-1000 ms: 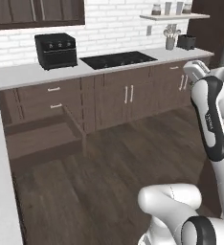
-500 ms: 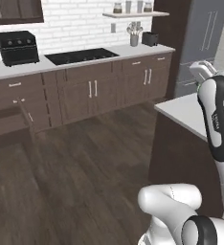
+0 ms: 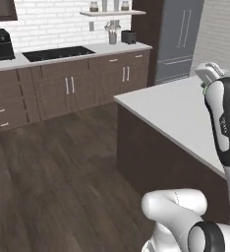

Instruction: Take a straw from the drawer in front and place it inside the glass cup on the dining counter.

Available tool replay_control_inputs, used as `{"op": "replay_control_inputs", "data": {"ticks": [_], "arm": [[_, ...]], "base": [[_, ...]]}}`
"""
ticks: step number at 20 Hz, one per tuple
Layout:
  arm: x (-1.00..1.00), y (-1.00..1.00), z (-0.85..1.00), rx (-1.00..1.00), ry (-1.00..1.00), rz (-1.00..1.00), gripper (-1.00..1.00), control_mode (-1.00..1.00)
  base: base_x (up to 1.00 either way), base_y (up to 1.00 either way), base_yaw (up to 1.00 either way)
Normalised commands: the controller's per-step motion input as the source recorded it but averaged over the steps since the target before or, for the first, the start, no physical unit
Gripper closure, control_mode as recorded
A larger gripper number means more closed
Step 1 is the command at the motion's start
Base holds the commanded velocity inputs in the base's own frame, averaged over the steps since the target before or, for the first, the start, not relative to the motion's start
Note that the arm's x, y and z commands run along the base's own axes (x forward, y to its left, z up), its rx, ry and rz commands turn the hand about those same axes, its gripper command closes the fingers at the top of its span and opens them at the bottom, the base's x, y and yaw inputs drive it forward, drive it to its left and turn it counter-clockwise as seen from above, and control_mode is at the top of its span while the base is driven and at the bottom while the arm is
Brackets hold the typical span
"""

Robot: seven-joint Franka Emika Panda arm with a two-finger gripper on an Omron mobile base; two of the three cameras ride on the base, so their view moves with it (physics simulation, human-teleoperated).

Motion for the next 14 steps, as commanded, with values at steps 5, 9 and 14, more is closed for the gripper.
{"op": "replay_control_inputs", "data": {"ticks": [5, 9, 14], "arm": [[0.0, 0.0, 0.0, 0.0, 0.0, 0.0, 1.0, 1.0], [0.0, 0.0, 0.0, 0.0, 0.0, 0.0, 1.0, 1.0], [0.0, 0.0, 0.0, 0.0, 0.0, 0.0, 1.0, 1.0]], "base": [[-1.0, -1.0, -0.03], [-1.0, -1.0, -0.05], [-1.0, -0.94, -0.09]]}}
